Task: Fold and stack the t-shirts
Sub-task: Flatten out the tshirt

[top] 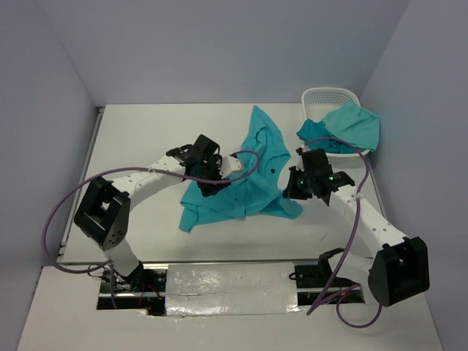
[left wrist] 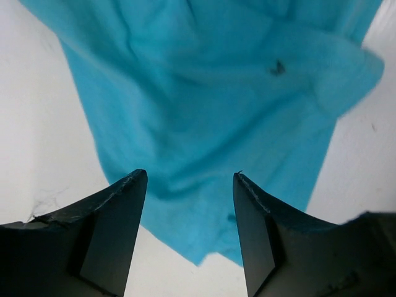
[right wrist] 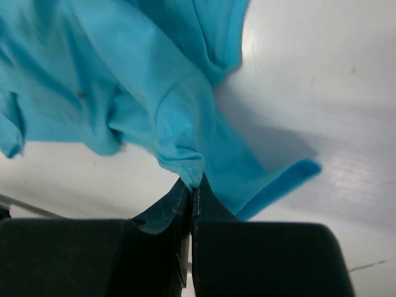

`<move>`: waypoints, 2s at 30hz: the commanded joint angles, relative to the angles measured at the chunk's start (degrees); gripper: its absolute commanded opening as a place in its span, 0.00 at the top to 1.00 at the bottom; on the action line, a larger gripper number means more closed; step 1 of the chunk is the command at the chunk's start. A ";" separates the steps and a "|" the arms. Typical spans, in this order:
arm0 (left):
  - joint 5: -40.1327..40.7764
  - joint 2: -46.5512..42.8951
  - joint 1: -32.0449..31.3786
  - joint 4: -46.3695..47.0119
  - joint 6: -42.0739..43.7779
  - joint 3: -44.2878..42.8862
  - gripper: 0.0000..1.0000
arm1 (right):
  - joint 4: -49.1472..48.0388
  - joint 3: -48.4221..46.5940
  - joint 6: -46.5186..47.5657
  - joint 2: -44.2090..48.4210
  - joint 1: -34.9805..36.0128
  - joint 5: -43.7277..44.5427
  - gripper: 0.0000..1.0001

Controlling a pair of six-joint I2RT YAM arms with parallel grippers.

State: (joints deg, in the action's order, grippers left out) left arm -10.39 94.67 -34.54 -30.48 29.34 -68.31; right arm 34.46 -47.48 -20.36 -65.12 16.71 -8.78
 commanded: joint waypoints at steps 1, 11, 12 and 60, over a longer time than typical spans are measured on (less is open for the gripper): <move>-4.64 2.71 -2.79 -0.20 0.18 -6.39 0.30 | -2.89 5.11 -1.78 -0.27 -0.10 -3.53 1.00; -7.37 4.90 -11.68 2.34 5.47 -1.65 0.25 | -4.58 6.88 -3.02 -1.32 -0.27 -3.53 1.00; -6.75 5.08 -11.95 3.40 4.50 -1.30 0.24 | -4.66 6.88 -2.76 -1.50 -0.27 -3.44 1.00; -13.09 -10.19 20.16 -16.93 17.78 -7.92 0.43 | -4.49 3.72 -1.79 -6.51 0.60 -3.53 1.00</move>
State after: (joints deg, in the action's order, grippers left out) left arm -18.57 91.07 -2.94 -32.71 28.03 -80.71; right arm 31.11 -40.93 -23.00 -71.48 16.91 -11.86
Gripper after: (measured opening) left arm 0.604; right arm 0.022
